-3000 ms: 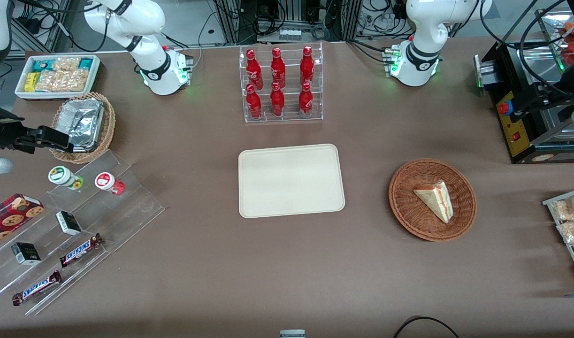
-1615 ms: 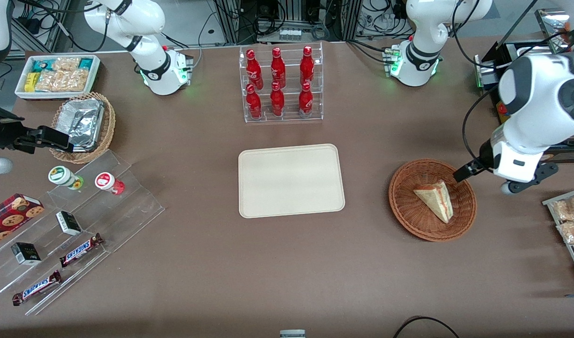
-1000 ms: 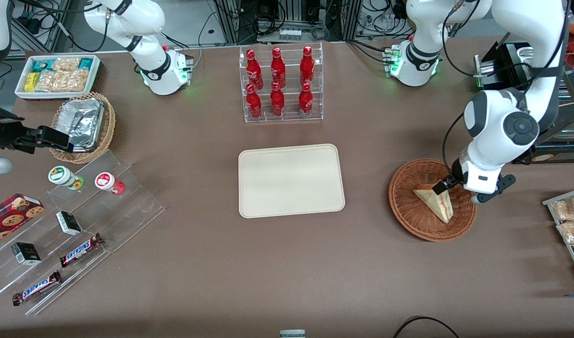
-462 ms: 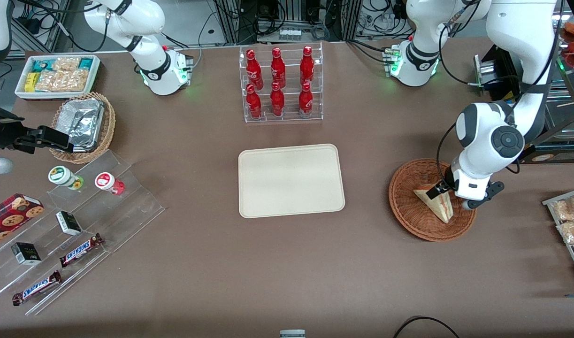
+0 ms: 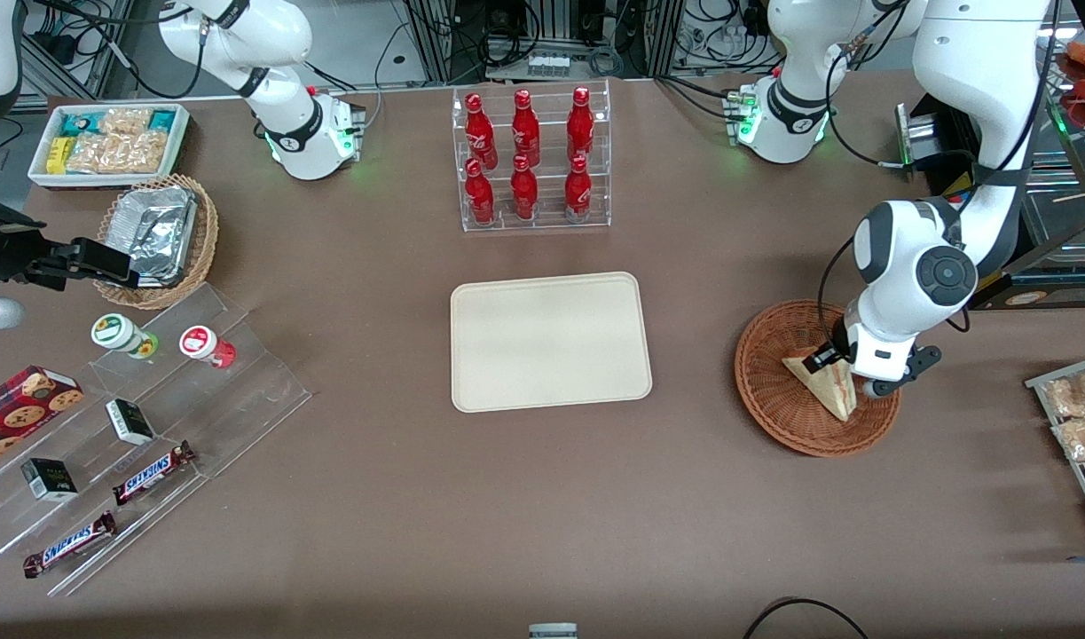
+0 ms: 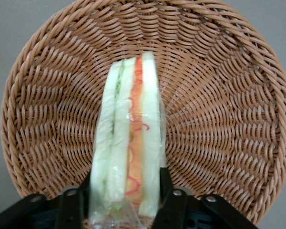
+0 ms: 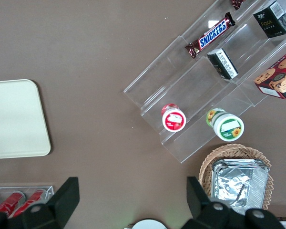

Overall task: Place sandwich from basket to tray
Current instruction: 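Close the left gripper on the wrapped sandwich's edge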

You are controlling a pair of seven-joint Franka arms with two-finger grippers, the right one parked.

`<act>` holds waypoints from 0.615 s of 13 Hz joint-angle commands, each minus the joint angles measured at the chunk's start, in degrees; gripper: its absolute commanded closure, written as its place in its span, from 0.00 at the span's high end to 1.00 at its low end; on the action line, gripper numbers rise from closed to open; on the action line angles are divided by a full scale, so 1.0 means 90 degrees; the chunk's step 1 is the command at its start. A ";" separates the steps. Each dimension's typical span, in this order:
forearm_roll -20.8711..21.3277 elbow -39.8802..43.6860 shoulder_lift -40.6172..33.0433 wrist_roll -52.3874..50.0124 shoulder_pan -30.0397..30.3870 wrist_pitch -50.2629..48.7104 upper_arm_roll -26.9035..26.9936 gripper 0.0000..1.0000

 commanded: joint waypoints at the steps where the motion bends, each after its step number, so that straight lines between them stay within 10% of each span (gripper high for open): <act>1: 0.0027 0.0125 -0.0038 -0.0076 -0.0079 -0.0072 0.0026 0.00; 8: 0.0594 0.1187 -0.0575 -0.0143 -0.0672 -0.1934 -0.0170 0.00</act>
